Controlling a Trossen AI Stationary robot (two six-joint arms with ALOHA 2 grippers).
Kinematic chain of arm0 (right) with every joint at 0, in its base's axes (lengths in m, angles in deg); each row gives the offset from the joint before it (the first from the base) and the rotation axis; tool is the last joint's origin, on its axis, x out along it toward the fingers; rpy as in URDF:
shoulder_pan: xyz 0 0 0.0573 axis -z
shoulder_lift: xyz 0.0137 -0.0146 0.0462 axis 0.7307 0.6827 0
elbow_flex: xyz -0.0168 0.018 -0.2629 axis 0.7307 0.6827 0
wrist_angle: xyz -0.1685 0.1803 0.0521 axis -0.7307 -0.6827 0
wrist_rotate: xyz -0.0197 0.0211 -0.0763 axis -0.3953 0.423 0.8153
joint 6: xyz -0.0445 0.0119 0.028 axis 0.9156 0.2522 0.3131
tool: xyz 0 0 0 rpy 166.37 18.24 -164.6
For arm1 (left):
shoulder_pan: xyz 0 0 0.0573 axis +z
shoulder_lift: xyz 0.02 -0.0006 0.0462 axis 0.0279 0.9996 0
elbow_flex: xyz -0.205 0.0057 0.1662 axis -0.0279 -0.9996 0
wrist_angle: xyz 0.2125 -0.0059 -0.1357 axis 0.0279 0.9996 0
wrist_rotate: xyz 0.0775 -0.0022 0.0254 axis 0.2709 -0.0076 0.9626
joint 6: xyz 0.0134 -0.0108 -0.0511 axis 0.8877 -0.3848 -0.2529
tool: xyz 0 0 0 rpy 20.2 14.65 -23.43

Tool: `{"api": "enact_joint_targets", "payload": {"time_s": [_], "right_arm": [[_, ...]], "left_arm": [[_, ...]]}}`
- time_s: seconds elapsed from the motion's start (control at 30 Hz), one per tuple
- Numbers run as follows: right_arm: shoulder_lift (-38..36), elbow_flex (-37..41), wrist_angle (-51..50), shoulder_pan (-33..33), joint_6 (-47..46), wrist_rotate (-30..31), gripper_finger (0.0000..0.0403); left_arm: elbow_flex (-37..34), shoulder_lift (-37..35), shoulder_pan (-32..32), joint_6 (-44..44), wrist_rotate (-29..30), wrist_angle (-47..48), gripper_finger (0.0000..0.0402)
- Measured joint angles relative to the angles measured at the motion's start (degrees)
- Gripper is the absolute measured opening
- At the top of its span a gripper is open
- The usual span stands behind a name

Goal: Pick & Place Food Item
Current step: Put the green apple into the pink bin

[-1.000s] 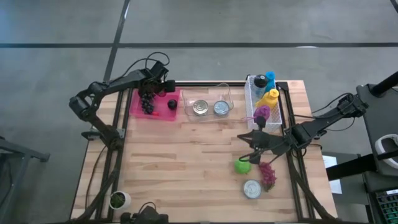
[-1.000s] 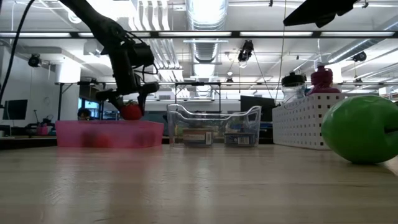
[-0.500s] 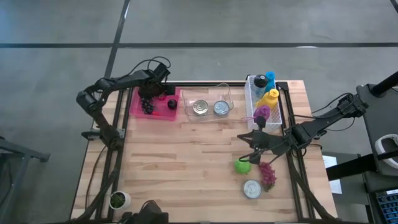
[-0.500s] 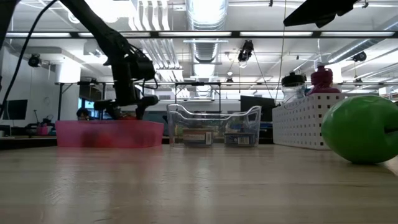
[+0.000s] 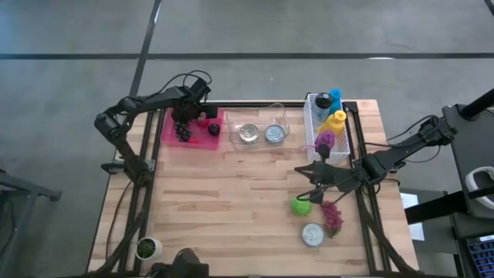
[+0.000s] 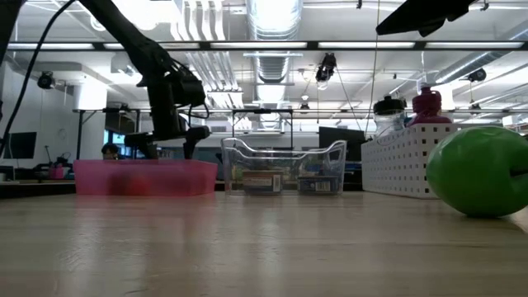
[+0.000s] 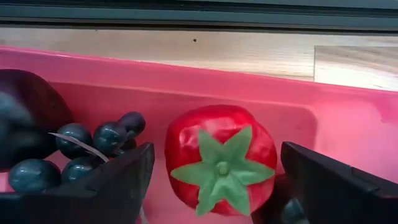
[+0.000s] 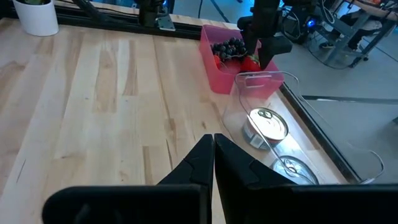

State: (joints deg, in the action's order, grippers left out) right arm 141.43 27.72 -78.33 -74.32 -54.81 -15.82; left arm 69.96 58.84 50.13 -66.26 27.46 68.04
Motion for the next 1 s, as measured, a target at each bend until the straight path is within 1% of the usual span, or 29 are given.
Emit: {"api": "enact_joint_targets", "payload": {"time_s": [0.13,0.23,0.4,0.5,0.57,0.63,0.73,0.83,0.9,1.0], "right_arm": [[0.00,0.00,0.00,0.00,0.00,0.00,0.0008],[0.00,0.00,0.00,0.00,0.00,0.02,0.0008],[0.00,0.00,0.00,0.00,0.02,0.11,0.0008],[0.00,0.02,0.04,0.00,0.49,0.13,0.0008],[0.02,0.02,0.02,0.00,1.44,0.14,0.0008],[0.02,0.02,0.04,0.00,1.73,0.13,0.0008],[0.02,0.02,0.04,0.00,1.55,0.15,0.0008],[0.02,0.02,0.02,0.00,-0.01,-0.28,0.0008],[0.02,0.02,0.00,0.03,-0.03,-2.81,0.0008],[0.02,0.02,-0.68,0.04,0.13,-8.91,0.0008]], "left_arm": [[0.00,-0.86,0.07,1.82,-0.01,-0.02,0.0361],[0.00,-3.35,0.07,3.83,-0.04,0.07,0.0363],[0.00,-10.55,-1.40,4.99,-0.39,0.07,0.0355],[-0.04,-15.09,-4.61,8.37,-0.42,0.08,0.0350],[-0.07,-18.07,-7.72,9.84,-0.17,0.01,0.0347],[-0.07,-20.47,-11.80,10.54,1.36,-0.46,0.0346],[-0.07,-23.09,-19.25,12.06,5.26,-0.93,0.0346],[-0.07,-24.07,-27.38,13.14,9.78,-1.90,0.0350],[-0.07,-24.09,-33.09,13.33,13.50,-2.90,0.0353],[-0.13,-23.83,-41.06,13.33,18.91,-5.63,0.0356]]}}
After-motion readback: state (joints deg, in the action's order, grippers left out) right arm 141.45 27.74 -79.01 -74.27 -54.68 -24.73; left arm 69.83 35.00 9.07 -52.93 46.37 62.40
